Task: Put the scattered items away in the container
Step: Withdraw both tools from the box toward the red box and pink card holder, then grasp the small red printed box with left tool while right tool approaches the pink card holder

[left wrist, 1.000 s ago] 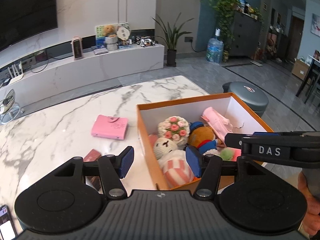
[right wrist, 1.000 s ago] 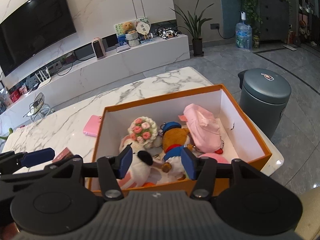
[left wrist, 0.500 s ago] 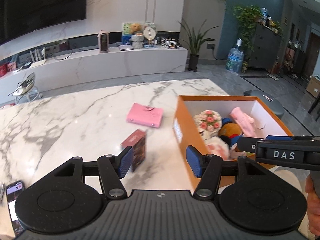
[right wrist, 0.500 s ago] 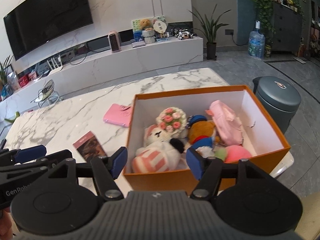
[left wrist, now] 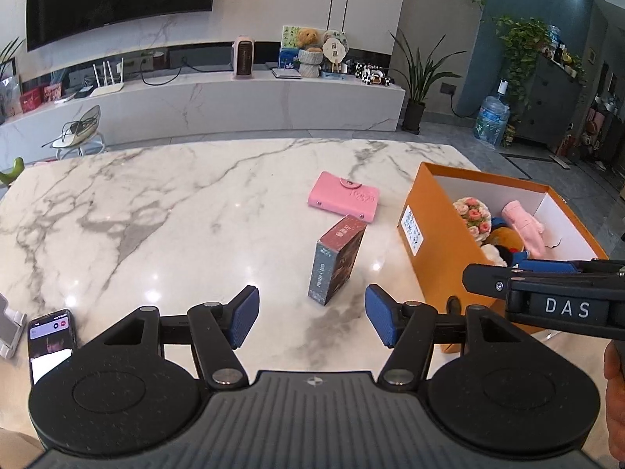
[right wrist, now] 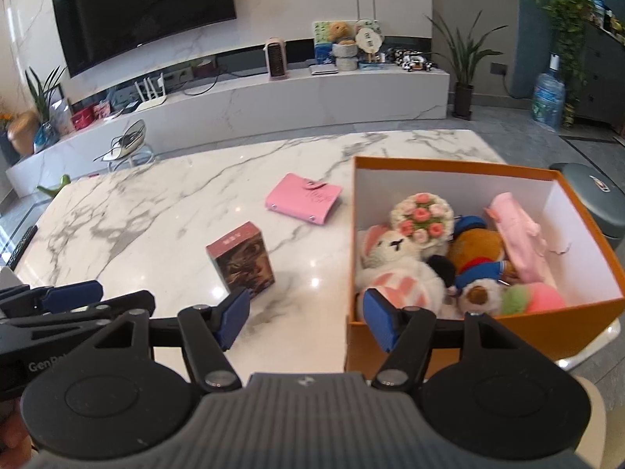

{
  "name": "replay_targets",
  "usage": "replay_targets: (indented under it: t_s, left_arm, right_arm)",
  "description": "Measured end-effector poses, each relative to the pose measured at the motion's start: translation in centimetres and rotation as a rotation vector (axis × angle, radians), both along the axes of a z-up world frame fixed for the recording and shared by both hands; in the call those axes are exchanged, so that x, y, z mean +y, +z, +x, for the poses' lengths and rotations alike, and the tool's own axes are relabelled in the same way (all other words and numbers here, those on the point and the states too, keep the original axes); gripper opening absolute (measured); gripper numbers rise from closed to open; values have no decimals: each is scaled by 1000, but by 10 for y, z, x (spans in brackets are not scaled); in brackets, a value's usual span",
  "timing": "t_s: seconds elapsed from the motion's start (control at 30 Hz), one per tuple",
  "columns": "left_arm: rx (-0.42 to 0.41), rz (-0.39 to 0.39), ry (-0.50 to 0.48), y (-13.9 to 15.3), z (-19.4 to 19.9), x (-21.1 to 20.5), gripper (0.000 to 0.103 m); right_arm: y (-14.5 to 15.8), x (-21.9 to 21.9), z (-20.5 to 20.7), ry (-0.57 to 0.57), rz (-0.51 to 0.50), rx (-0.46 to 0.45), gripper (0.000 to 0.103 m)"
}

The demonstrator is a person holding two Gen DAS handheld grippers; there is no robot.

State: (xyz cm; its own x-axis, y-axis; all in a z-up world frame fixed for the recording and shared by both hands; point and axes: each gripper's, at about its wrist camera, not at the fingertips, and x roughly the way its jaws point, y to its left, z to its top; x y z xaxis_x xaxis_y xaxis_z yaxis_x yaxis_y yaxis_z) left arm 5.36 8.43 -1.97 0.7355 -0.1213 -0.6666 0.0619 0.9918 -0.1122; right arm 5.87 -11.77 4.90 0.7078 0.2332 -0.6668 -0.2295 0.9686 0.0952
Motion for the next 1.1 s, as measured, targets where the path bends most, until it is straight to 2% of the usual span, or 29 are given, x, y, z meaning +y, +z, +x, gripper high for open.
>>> replay_targets:
  t_s: [0.23, 0.53, 0.8, 0.87, 0.9, 0.93, 1.03, 1.1]
  left_arm:
    - [29, 17, -54, -11, 24, -7, 73]
    - [77, 57, -129, -24, 78, -20, 76]
    - [139, 97, -171, -42, 113, -31, 75]
    - [160, 94, -180, -46, 118, -33, 60]
    - [172, 89, -186, -48, 120, -33, 47]
    - [185, 83, -187, -50, 123, -33, 40]
    - [194, 54, -192, -55, 125, -31, 29]
    - [188, 42, -189, -55, 125, -29, 28]
  right_arm:
    - [-2, 4, 21, -16, -8, 9, 67]
    - [0, 6, 69, -30, -11, 27, 67]
    - [-14, 11, 112, -27, 2, 83, 67]
    - [-17, 13, 119, -21, 3, 94, 67]
    - [-19, 15, 122, -18, 3, 96, 68]
    - [-20, 17, 125, -19, -4, 96, 68]
    - [-24, 23, 131, -22, -33, 92, 68]
    - [-24, 25, 134, -24, -46, 90, 68]
